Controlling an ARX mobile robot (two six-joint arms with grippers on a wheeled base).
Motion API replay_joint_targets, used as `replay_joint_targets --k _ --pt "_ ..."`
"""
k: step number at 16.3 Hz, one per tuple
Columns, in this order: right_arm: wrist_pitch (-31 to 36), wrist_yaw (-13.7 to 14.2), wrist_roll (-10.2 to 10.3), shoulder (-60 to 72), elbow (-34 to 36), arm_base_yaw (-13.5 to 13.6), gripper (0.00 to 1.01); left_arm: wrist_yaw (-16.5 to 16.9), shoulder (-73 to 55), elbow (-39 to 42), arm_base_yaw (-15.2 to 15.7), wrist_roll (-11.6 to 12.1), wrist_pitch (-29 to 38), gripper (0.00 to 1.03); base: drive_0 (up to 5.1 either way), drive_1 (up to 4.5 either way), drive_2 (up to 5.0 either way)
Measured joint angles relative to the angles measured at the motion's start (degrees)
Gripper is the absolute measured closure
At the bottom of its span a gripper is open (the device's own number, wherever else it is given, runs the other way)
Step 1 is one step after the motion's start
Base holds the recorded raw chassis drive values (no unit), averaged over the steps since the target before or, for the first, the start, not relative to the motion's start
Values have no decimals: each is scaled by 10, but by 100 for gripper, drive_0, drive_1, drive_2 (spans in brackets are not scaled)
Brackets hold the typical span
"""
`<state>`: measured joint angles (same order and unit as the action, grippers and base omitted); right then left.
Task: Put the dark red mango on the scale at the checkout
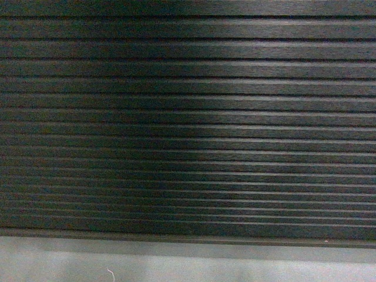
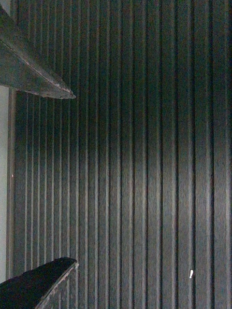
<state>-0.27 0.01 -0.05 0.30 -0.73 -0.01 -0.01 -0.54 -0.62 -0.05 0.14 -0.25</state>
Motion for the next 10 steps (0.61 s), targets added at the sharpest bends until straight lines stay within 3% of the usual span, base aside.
replay_joint_targets --k 10 --pt "0 0 0 0 0 0 3 0 0 0 0 0 0 5 0 0 0"
